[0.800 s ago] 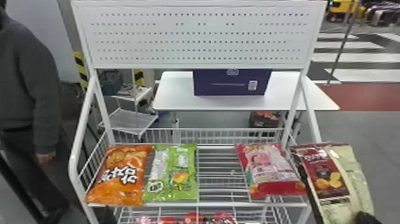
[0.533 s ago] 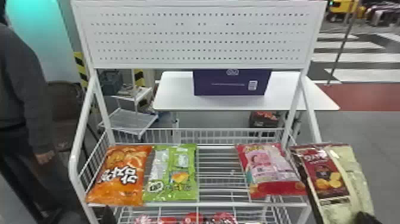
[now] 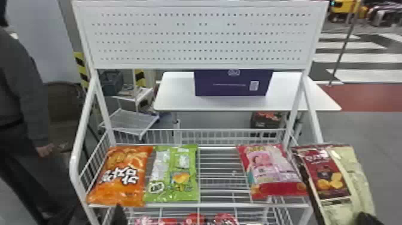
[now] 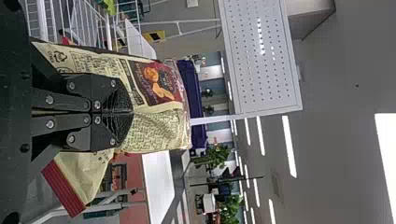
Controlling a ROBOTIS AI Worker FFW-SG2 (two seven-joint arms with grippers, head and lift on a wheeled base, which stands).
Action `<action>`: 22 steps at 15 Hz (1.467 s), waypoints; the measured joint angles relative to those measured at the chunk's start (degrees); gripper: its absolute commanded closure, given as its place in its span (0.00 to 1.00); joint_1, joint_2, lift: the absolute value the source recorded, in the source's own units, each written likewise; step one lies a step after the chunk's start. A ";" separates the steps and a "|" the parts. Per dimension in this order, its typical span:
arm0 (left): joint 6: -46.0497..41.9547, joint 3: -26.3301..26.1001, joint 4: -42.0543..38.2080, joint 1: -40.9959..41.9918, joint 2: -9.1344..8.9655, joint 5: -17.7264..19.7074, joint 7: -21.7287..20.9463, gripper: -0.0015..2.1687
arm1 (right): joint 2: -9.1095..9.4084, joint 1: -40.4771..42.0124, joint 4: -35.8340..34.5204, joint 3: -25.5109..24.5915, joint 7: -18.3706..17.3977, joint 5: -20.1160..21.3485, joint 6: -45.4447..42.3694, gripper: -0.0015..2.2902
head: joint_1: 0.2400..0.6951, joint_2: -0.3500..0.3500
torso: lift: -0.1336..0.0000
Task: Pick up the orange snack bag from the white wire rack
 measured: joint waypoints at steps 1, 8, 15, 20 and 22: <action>3.01 -0.92 1.86 -3.03 -0.10 -0.47 -0.07 0.04 | 0.00 -0.03 0.07 0.05 0.00 0.00 -0.01 0.99 | 0.57 0.50 | 1.00; 13.35 -5.57 21.38 -26.41 -1.69 1.17 -0.82 0.04 | 0.53 0.43 0.24 0.31 0.00 0.34 -0.17 0.99 | 0.57 0.50 | 1.00; 14.92 -5.09 33.61 -36.82 -1.74 3.03 -1.78 0.14 | 0.53 0.49 0.35 0.37 0.00 0.44 -0.03 0.99 | 0.57 0.50 | 1.00; 20.58 -3.79 34.33 -37.39 -1.71 3.23 -3.25 0.99 | 0.41 -0.03 0.73 0.46 0.00 0.44 -0.05 0.99 | 0.57 0.50 | 1.00; 21.58 -3.70 32.90 -36.65 -1.67 3.04 -2.84 0.99 | 0.34 -0.15 0.84 0.46 0.00 0.40 -0.05 0.99 | 0.57 0.50 | 1.00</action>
